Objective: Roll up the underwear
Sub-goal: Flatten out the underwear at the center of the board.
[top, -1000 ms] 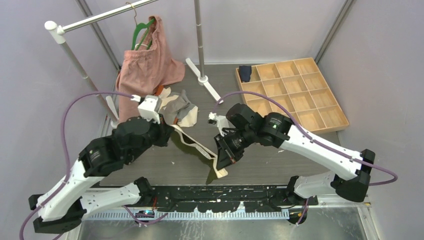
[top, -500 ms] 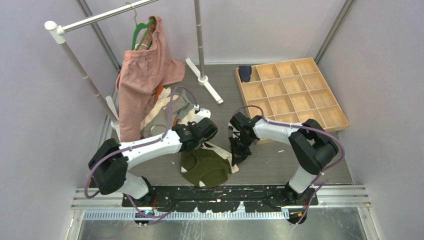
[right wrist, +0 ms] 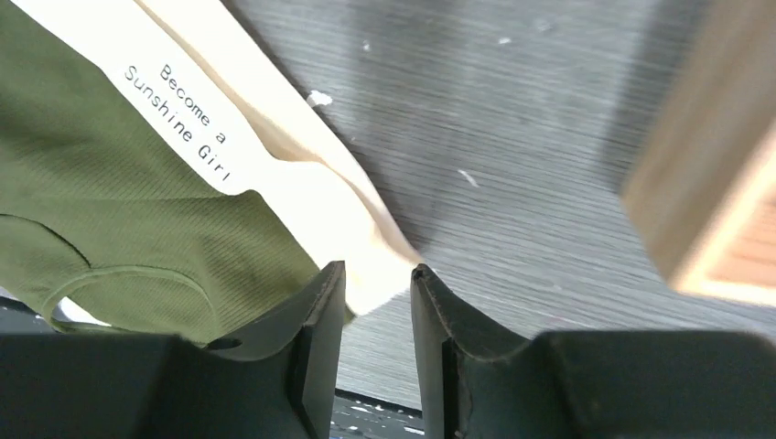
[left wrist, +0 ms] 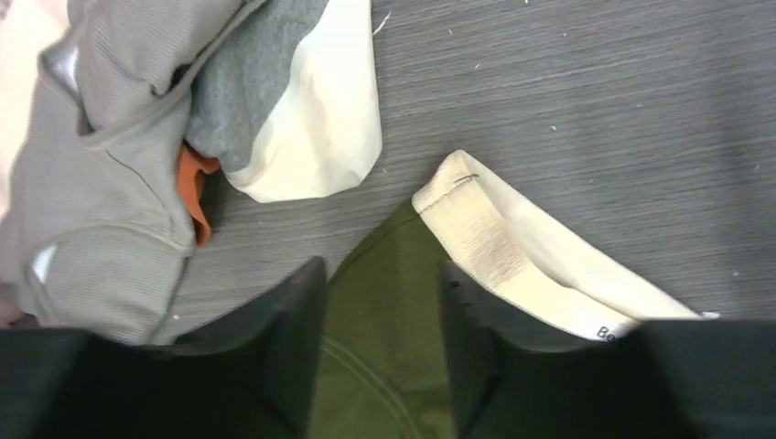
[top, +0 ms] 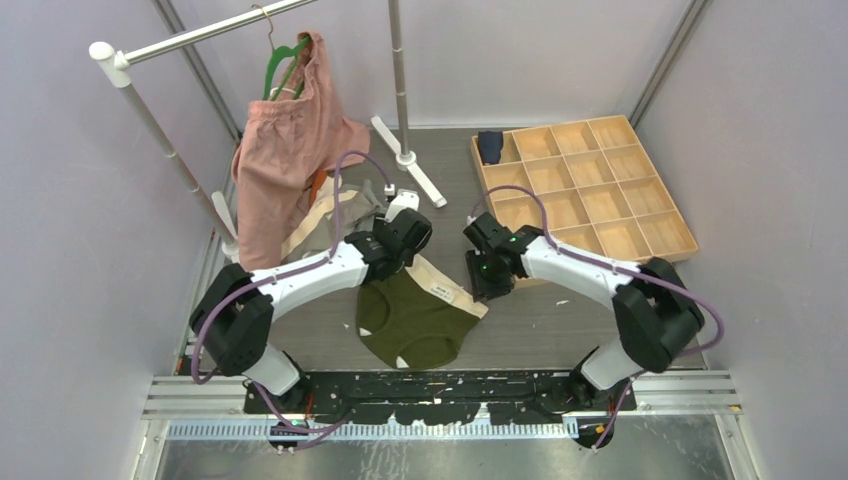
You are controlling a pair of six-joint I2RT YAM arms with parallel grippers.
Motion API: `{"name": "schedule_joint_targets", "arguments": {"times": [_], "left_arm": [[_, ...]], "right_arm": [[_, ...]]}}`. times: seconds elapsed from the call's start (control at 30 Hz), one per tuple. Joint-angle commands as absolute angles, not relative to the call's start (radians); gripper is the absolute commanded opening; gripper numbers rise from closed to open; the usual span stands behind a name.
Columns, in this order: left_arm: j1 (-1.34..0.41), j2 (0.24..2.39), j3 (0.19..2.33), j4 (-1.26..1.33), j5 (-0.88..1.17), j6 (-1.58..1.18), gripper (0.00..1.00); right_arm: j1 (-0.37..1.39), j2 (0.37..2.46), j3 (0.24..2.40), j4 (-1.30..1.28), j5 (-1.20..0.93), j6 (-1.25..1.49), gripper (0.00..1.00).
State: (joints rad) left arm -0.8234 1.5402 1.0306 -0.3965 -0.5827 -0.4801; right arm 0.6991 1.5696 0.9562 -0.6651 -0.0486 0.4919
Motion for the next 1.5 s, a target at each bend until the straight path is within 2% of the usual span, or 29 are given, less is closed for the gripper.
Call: {"name": "schedule_joint_targets", "arguments": {"times": [0.0,0.07,0.17,0.37,0.53,0.6,0.9,1.2,1.47], "left_arm": [[-0.810,1.483,1.058,-0.360,-0.618,-0.476,0.56],[-0.809,1.442,1.046,-0.370,-0.606,-0.487,0.63],[-0.809,1.386,1.012,-0.364,-0.525,-0.496,0.65],[-0.816,1.356,0.879,-0.232,-0.268,-0.535,0.37],[-0.821,1.402,0.811,-0.107,-0.184,-0.558,0.08],[-0.819,1.431,0.808,-0.079,-0.187,-0.562,0.01],[-0.806,1.551,0.851,-0.069,-0.229,-0.569,0.01],[-0.785,1.606,0.840,-0.071,-0.269,-0.574,0.01],[-0.765,1.633,0.821,-0.055,-0.274,-0.564,0.01]], "right_arm": [[0.701,1.392,0.982,-0.669,0.143,0.481,0.39],[0.700,1.322,0.975,-0.645,0.150,0.469,0.40],[0.700,1.225,0.945,-0.564,0.098,0.461,0.42],[0.691,1.151,0.868,-0.430,-0.081,0.535,0.42],[0.694,1.196,0.837,-0.368,-0.141,0.662,0.25],[0.709,1.216,0.808,-0.320,-0.164,0.703,0.19],[0.803,1.328,0.763,-0.311,-0.006,0.761,0.10],[0.821,1.401,0.769,-0.416,0.119,0.724,0.09],[0.830,1.384,0.729,-0.470,0.132,0.731,0.09]]}}
